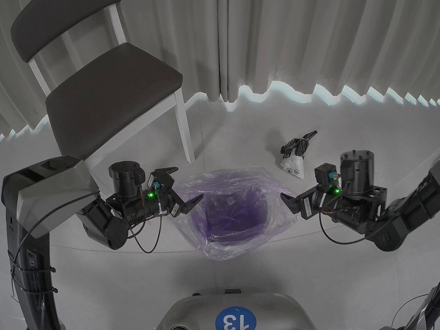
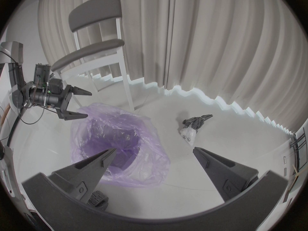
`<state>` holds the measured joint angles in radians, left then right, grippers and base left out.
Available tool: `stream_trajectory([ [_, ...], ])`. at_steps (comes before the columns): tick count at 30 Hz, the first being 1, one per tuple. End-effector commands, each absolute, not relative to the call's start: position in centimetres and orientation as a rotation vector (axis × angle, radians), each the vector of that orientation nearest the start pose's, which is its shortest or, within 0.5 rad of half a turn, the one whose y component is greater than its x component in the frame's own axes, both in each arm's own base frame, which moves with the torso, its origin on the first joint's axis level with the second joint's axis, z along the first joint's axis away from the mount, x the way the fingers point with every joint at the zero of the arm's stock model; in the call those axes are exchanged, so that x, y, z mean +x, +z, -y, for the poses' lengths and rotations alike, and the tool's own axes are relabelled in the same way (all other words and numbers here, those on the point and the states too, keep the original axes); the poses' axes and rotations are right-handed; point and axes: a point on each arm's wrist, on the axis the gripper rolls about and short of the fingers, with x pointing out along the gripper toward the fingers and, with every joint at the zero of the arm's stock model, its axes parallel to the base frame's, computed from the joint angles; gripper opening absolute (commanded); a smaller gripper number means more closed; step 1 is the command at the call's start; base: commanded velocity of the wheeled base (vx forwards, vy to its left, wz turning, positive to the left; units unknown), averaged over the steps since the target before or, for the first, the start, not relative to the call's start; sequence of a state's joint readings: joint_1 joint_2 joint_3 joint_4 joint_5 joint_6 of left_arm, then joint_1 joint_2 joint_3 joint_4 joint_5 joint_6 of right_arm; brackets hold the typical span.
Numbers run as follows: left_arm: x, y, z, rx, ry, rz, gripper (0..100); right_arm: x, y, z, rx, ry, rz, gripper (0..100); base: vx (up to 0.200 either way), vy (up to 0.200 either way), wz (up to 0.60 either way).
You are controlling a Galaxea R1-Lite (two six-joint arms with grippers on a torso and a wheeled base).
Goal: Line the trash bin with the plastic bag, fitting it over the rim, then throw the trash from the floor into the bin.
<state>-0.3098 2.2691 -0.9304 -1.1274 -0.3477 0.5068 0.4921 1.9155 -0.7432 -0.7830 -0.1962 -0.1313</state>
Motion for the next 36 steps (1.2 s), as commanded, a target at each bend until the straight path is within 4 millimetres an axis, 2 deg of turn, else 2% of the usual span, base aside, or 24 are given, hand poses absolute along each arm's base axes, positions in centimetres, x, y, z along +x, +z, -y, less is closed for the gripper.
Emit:
stream_trajectory([
  [1, 39.2, 5.7, 13.9, 0.615, -0.665, -0.035, 100, 26.3, 12.7, -13.4, -0.229, 0.284, -0.255, 100, 0.0, 0.0, 0.0],
  [9, 39.1, 5.2, 16.3, 0.703, -0.654, -0.014, 100, 23.7, 12.1, -12.4, -0.258, 0.267, -0.189, 100, 0.0, 0.0, 0.0],
  [12, 38.5, 5.0, 17.7, 0.71, -0.668, -0.009, 100, 23.7, 12.0, -12.4, -0.245, 0.266, -0.182, 100, 0.0, 0.0, 0.0],
  [18, 37.8, 5.0, 18.6, 0.746, -0.668, -0.006, 100, 23.0, 11.7, -12.1, -0.231, 0.272, -0.171, 100, 0.0, 0.0, 0.0],
  [23, 37.6, 4.1, 19.6, 0.79, -0.653, -0.022, 100, 22.6, 11.3, -11.8, -0.219, 0.271, -0.153, 100, 0.0, 0.0, 0.0],
  [31, 38.0, 2.8, 21.1, 0.827, -0.666, -0.015, 100, 22.2, 10.3, -11.8, -0.204, 0.302, -0.192, 100, 0.0, 0.0, 0.0],
  [36, 38.5, 2.1, 21.8, 0.893, -0.568, -0.035, 100, 22.3, 9.4, -11.8, -0.197, 0.309, -0.223, 100, 0.0, 0.0, 0.0],
])
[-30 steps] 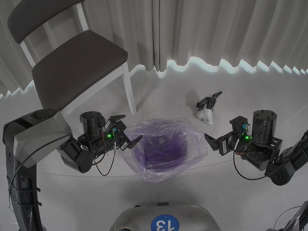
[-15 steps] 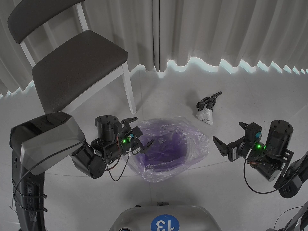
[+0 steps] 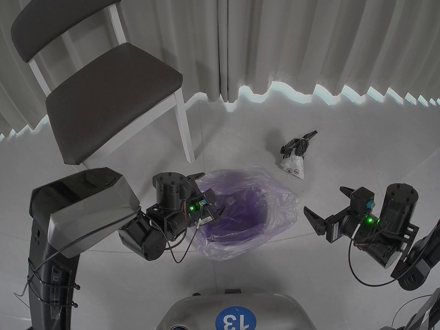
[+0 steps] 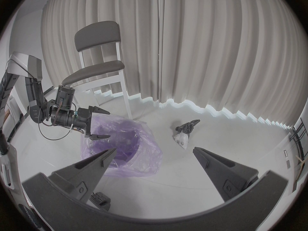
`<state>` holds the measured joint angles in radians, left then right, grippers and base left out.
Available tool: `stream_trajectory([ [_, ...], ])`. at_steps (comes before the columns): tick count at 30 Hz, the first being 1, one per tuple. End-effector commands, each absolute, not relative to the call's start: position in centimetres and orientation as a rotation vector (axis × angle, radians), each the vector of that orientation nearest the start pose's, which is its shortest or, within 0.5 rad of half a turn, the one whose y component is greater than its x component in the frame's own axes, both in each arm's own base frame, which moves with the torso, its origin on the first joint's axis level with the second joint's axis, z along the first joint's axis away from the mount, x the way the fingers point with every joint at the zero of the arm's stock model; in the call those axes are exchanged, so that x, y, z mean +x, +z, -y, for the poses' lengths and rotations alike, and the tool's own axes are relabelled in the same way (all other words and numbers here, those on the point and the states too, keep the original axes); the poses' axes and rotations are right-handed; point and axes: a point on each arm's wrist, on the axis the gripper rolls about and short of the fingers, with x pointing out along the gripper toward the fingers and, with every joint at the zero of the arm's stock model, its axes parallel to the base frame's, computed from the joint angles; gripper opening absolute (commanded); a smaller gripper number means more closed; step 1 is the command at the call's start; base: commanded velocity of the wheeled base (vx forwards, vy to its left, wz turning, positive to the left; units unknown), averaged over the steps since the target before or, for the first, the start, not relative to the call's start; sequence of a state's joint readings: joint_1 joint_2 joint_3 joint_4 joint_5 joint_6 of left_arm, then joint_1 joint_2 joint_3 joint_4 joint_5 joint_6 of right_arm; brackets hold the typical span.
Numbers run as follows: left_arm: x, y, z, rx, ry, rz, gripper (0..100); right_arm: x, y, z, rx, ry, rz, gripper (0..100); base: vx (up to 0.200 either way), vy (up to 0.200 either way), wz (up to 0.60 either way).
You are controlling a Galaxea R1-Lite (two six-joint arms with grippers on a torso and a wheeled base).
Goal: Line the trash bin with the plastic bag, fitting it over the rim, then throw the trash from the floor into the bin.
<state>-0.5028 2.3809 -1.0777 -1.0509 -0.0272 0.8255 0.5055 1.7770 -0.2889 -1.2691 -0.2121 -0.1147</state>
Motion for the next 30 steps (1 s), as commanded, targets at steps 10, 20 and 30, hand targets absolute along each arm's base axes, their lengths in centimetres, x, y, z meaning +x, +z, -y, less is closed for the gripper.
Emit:
stream_trajectory([
  [10, 39.9, 1.0, 23.6, 0.933, -0.494, -0.019, 100, 22.6, 9.0, -11.9, -0.186, 0.314, -0.196, 100, 0.0, 0.0, 0.0],
  [20, 40.0, 2.7, 23.6, 0.894, -0.463, 0.014, 0, 22.5, 8.9, -11.9, -0.186, 0.325, -0.2, 100, 0.0, 0.0, 0.0],
  [30, 41.2, 5.9, 23.3, 0.804, -0.39, 0.076, 0, 22.9, 8.6, -12.1, -0.184, 0.325, -0.205, 100, 0.0, 0.0, 0.0],
])
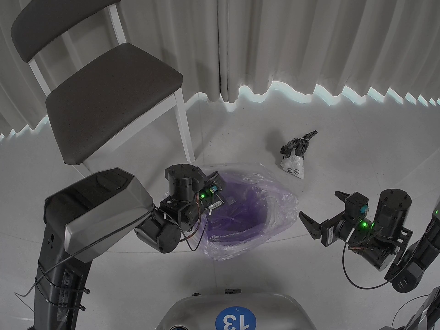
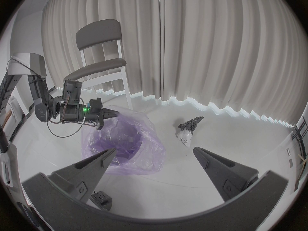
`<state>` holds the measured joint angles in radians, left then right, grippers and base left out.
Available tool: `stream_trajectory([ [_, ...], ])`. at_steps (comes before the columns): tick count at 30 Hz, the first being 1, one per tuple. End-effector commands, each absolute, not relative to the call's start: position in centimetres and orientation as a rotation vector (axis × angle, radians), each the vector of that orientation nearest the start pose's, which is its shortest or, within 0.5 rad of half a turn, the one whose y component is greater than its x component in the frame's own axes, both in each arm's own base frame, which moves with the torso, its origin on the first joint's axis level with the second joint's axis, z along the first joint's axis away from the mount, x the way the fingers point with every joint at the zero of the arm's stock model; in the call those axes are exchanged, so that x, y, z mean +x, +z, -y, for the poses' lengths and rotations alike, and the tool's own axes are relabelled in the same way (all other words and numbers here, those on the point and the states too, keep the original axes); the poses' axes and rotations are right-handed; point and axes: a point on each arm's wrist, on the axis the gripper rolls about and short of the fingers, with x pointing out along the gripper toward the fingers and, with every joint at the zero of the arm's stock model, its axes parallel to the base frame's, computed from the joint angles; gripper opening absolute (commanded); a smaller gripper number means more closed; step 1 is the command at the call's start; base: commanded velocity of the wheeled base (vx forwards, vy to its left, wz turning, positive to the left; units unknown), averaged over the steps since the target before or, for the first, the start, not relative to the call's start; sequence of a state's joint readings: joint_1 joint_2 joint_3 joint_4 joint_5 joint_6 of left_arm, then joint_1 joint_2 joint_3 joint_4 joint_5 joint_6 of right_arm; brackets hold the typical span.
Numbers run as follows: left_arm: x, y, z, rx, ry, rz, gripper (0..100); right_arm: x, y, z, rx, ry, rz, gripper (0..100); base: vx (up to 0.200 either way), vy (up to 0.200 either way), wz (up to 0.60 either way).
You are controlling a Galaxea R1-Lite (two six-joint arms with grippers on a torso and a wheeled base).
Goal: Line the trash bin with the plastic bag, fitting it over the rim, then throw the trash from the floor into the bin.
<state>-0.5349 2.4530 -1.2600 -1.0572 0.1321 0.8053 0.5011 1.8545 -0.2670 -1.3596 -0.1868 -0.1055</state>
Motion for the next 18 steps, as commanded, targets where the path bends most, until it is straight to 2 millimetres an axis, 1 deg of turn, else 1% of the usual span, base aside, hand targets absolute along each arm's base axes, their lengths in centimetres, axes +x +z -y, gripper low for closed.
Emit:
stream_trajectory([
  [1, 41.3, 5.9, 23.3, 0.8, -0.388, 0.076, 0, 22.9, 8.6, -12.1, -0.184, 0.325, -0.205, 100, 0.0, 0.0, 0.0],
  [6, 43.1, 6.4, 22.1, 0.752, -0.352, 0.052, 0, 23.4, 8.2, -12.4, -0.155, 0.328, -0.211, 100, 0.0, 0.0, 0.0],
  [10, 44.0, 7.1, 21.0, 0.72, -0.327, 0.045, 0, 24.4, 7.6, -13.1, -0.148, 0.347, -0.204, 100, 0.0, 0.0, 0.0],
  [12, 44.0, 7.4, 21.1, 0.689, -0.334, 0.045, 0, 25.2, 7.5, -13.6, -0.15, 0.349, -0.195, 100, 0.0, 0.0, 0.0],
  [13, 44.0, 7.4, 21.1, 0.689, -0.334, 0.045, 0, 25.2, 7.5, -13.6, -0.15, 0.349, -0.195, 100, 0.0, 0.0, 0.0],
  [15, 44.4, 8.0, 21.5, 0.626, -0.334, 0.058, 0, 26.7, 7.1, -14.6, -0.148, 0.355, -0.182, 100, 0.0, 0.0, 0.0],
  [16, 44.5, 8.3, 21.7, 0.607, -0.333, 0.062, 0, 27.2, 6.8, -14.9, -0.151, 0.357, -0.182, 100, 0.0, 0.0, 0.0],
  [17, 44.6, 8.3, 21.8, 0.579, -0.334, 0.06, 0, 27.2, 6.8, -14.9, -0.151, 0.357, -0.182, 100, 0.0, 0.0, 0.0],
  [18, 44.7, 8.4, 21.9, 0.56, -0.337, 0.06, 0, 28.3, 6.3, -15.6, -0.159, 0.357, -0.18, 100, 0.0, 0.0, 0.0],
])
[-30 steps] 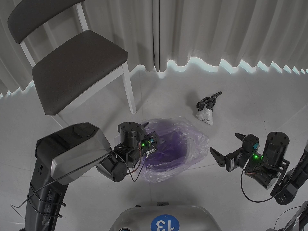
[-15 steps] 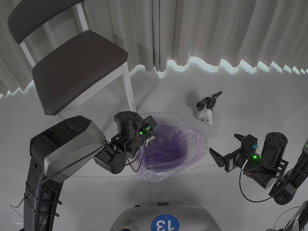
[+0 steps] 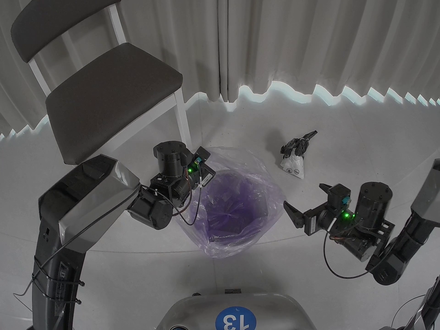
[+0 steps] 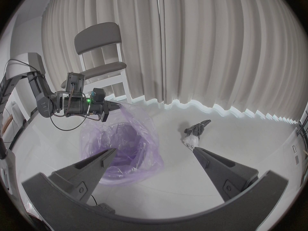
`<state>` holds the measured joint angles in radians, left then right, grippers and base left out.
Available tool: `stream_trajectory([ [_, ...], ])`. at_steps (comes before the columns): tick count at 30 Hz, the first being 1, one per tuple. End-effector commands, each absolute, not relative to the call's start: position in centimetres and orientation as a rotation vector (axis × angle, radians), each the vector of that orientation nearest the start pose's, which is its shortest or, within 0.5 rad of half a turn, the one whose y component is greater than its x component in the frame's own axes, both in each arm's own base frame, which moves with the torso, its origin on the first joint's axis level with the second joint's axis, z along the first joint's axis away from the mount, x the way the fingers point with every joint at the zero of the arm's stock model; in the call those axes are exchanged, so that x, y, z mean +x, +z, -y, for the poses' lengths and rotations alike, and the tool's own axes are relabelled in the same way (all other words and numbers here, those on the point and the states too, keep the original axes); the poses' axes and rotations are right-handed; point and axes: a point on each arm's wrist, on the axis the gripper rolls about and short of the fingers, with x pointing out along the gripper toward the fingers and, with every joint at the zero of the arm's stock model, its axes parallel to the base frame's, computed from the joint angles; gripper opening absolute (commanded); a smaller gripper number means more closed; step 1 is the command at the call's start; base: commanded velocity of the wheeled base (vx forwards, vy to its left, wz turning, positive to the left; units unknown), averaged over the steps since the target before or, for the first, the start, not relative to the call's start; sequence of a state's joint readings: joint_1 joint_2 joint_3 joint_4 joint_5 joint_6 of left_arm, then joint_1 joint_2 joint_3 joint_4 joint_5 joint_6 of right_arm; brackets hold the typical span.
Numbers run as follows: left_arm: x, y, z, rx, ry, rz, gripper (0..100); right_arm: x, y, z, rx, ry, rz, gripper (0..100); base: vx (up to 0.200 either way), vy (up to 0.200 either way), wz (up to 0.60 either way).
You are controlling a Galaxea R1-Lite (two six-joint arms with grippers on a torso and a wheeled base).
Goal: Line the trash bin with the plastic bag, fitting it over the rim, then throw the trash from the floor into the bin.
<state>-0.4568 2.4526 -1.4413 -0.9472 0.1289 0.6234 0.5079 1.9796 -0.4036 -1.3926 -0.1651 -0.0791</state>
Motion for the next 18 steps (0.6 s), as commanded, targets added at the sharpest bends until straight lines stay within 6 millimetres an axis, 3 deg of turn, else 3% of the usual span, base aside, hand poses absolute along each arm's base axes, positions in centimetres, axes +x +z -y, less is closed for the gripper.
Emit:
stream_trajectory([
  [1, 44.8, 8.5, 22.0, 0.535, -0.339, 0.055, 0, 28.3, 6.3, -15.6, -0.159, 0.357, -0.18, 100, 0.0, 0.0, 0.0],
  [5, 44.8, 8.7, 22.1, 0.46, -0.37, 0.033, 0, 31.6, 6.0, -17.4, -0.194, 0.36, -0.154, 100, 0.0, 0.0, 0.0],
  [10, 44.9, 8.8, 22.0, 0.403, -0.371, 0.025, 0, 33.3, 6.2, -19.4, -0.195, 0.406, -0.135, 100, 0.0, 0.0, 0.0],
  [18, 44.8, 9.2, 22.1, 0.392, -0.374, 0.044, 0, 36.6, 3.8, -20.1, -0.319, 0.417, -0.112, 100, 0.0, 0.0, 0.0],
])
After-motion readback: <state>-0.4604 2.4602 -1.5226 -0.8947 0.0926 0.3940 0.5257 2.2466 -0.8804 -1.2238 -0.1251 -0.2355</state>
